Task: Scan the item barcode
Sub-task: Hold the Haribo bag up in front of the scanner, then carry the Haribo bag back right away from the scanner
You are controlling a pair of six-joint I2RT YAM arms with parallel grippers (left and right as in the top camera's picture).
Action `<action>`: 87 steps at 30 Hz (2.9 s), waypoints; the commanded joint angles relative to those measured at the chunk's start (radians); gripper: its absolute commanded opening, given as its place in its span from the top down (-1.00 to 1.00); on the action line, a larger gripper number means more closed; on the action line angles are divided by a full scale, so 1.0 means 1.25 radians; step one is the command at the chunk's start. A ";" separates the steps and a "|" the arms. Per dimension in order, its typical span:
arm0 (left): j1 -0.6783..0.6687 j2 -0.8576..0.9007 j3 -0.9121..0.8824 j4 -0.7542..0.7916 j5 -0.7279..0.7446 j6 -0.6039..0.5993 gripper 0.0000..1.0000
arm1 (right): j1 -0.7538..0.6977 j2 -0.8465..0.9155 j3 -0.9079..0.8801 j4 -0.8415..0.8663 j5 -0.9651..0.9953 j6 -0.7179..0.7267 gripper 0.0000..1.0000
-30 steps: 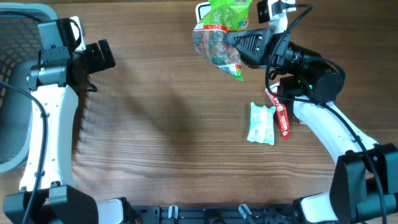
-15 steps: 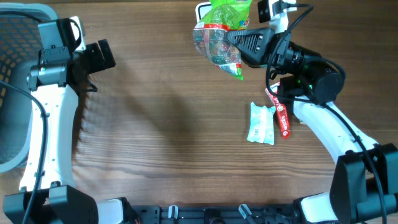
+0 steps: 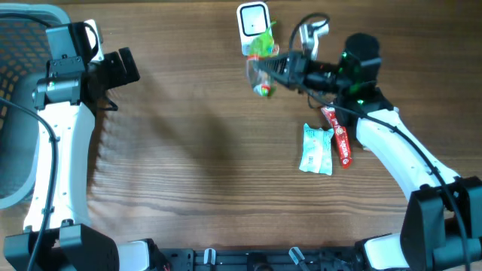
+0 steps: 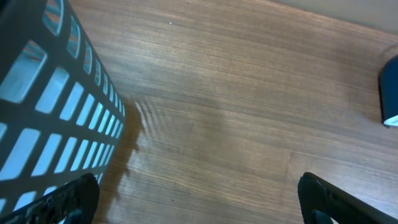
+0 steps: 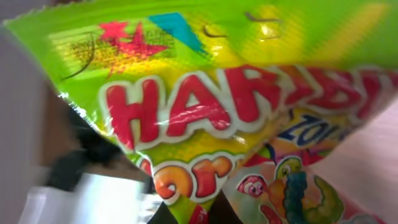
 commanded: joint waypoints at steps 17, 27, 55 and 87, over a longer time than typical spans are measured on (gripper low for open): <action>0.007 -0.007 0.006 0.002 0.006 0.013 -1.00 | 0.116 -0.005 0.529 -0.716 0.589 -0.599 0.91; 0.007 -0.007 0.006 0.002 0.007 0.013 -1.00 | 0.240 0.166 0.528 -0.564 1.037 -0.659 0.91; 0.007 -0.007 0.006 0.002 0.007 0.013 -1.00 | 0.168 0.674 0.528 0.210 1.178 -0.779 0.91; 0.007 -0.007 0.006 0.002 0.006 0.013 -1.00 | 0.175 0.207 0.528 -0.353 1.099 -0.780 0.90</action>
